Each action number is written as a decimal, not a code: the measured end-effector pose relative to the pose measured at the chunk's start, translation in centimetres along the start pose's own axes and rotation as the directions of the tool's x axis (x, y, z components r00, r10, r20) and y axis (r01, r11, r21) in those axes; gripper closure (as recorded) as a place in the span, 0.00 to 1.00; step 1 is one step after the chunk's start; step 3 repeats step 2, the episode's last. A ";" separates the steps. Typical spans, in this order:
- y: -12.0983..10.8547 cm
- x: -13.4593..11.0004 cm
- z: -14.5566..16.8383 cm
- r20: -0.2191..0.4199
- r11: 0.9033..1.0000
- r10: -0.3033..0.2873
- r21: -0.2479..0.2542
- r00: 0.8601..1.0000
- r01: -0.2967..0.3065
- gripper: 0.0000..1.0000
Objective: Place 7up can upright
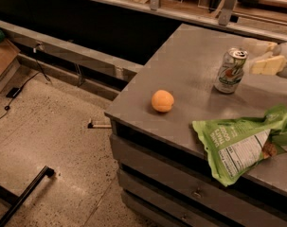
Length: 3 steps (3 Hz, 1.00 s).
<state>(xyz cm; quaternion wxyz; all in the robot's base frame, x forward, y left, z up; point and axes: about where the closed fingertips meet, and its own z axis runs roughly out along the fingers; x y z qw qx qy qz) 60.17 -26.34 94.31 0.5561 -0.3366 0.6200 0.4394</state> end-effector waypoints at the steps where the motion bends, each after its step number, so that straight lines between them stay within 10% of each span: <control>1: 1.1 -3.8 -4.1 0.001 0.991 -0.104 0.079 0.995 0.104 0.00; 3: 1.9 -6.4 -7.3 0.004 0.973 -0.188 0.136 0.982 0.185 0.00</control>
Offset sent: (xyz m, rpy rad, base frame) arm -0.0523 -0.0942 0.0872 -0.1066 -0.2311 -0.1968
